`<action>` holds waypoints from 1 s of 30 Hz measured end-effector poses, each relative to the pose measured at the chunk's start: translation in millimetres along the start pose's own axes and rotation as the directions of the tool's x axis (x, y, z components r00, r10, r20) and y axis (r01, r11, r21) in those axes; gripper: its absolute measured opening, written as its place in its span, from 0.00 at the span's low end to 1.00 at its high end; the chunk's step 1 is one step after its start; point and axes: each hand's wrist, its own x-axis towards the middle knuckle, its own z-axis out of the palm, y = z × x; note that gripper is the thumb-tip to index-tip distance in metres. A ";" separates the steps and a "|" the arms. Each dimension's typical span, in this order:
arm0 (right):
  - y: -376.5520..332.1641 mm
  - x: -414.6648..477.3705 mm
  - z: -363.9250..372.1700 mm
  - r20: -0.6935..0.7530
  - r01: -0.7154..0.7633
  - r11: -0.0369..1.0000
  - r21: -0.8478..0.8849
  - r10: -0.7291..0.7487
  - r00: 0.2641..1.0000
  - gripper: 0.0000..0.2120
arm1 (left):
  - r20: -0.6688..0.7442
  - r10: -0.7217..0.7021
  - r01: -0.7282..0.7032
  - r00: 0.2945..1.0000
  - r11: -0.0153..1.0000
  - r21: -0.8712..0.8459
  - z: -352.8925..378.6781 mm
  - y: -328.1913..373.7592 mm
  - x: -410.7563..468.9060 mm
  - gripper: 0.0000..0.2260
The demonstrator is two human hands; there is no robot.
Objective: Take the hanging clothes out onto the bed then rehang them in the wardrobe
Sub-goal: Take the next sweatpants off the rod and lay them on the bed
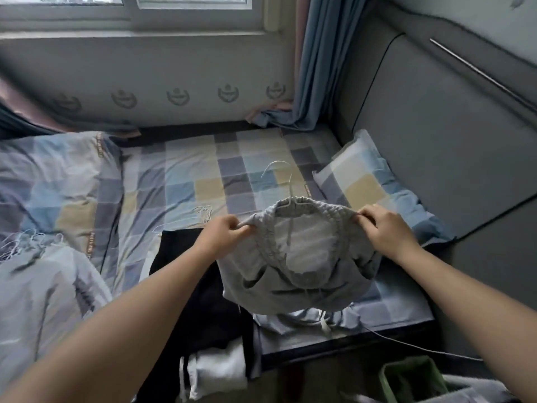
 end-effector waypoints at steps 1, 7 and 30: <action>12.9 4.2 5.1 0.030 -0.015 1.000 0.008 0.015 0.999 0.07 | 0.020 -0.037 0.036 0.999 0.999 0.012 13.6 0.2 5.6 0.22; 72.2 2.0 40.3 0.263 -0.101 0.995 0.006 0.096 0.960 0.07 | 0.158 -0.232 0.224 0.960 0.972 0.065 85.8 -15.9 12.0 0.22; 182.8 124.6 228.0 0.399 -0.323 0.940 -0.109 0.339 0.852 0.12 | 0.129 -0.399 0.361 0.908 0.900 0.242 233.8 -121.1 189.7 0.20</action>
